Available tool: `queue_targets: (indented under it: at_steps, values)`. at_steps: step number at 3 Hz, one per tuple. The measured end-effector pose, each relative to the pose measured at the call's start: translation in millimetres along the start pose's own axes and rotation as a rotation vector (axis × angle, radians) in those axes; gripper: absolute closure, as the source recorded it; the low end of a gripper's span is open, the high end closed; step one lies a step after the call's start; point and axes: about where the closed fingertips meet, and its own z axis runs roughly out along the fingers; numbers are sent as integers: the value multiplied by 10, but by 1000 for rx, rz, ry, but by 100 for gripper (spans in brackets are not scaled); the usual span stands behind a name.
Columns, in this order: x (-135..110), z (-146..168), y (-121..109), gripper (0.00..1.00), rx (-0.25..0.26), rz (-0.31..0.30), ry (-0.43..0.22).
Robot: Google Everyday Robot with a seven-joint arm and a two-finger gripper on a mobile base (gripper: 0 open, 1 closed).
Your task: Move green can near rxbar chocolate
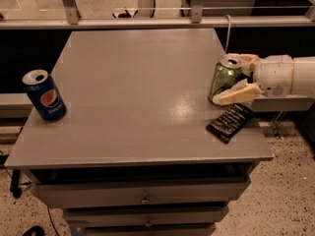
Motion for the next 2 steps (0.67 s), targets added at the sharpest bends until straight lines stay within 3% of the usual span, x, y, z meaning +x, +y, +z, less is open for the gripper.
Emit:
queue_targets:
  at_steps: [2]
  values:
    - [121,-160,-20,0,23,23,30]
